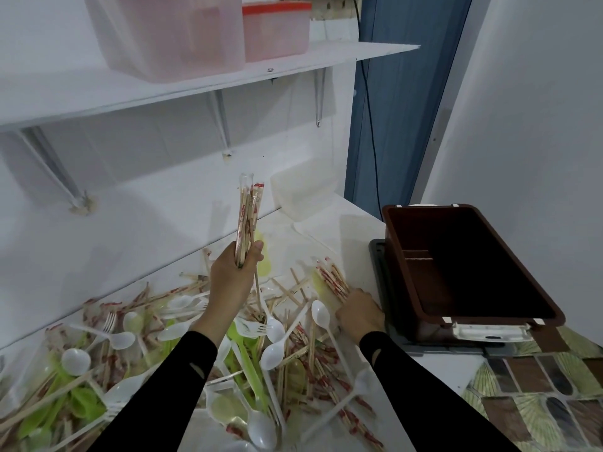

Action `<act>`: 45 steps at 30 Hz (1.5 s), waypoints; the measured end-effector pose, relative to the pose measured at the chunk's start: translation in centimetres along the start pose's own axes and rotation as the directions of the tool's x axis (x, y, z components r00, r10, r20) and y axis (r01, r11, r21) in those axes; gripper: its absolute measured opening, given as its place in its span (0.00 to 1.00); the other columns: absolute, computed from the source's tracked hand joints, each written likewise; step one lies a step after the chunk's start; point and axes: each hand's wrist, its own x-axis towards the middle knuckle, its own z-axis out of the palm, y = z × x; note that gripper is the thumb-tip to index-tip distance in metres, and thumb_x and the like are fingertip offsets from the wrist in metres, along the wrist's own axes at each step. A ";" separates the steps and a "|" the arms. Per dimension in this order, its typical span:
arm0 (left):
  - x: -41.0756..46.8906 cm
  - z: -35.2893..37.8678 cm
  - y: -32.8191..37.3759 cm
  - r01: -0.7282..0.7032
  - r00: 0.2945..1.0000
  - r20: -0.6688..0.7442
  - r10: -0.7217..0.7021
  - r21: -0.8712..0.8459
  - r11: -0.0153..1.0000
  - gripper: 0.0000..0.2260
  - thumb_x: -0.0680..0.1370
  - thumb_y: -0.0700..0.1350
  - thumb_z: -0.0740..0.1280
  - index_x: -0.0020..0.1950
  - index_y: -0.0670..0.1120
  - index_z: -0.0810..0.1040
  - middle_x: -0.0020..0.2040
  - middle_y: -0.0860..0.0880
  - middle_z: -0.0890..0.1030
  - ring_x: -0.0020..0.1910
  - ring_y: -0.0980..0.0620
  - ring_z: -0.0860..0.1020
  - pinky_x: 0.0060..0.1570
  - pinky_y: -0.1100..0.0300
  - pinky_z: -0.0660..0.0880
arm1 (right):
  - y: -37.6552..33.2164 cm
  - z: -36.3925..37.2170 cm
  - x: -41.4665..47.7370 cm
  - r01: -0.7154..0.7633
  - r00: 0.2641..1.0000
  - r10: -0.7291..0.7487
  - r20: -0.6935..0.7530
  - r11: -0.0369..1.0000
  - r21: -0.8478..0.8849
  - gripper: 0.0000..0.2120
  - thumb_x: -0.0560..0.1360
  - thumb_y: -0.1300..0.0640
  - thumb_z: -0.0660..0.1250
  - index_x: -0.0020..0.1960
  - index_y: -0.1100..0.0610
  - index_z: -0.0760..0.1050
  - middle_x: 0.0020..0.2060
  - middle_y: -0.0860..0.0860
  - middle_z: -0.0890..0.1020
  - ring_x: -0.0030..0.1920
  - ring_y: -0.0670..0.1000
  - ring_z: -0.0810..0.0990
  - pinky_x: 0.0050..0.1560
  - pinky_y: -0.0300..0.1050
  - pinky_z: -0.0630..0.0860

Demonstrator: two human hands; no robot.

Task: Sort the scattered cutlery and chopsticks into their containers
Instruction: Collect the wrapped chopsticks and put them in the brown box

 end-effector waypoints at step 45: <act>-7.1 29.9 13.6 0.385 0.676 0.662 -0.323 0.057 0.921 0.22 0.80 0.43 0.61 0.74 0.43 0.64 0.61 0.41 0.78 0.58 0.43 0.78 0.59 0.50 0.76 | 15.7 -15.6 8.8 -0.131 0.971 -0.020 0.239 0.791 0.597 0.11 0.76 0.64 0.65 0.57 0.67 0.77 0.47 0.61 0.82 0.44 0.57 0.82 0.39 0.44 0.79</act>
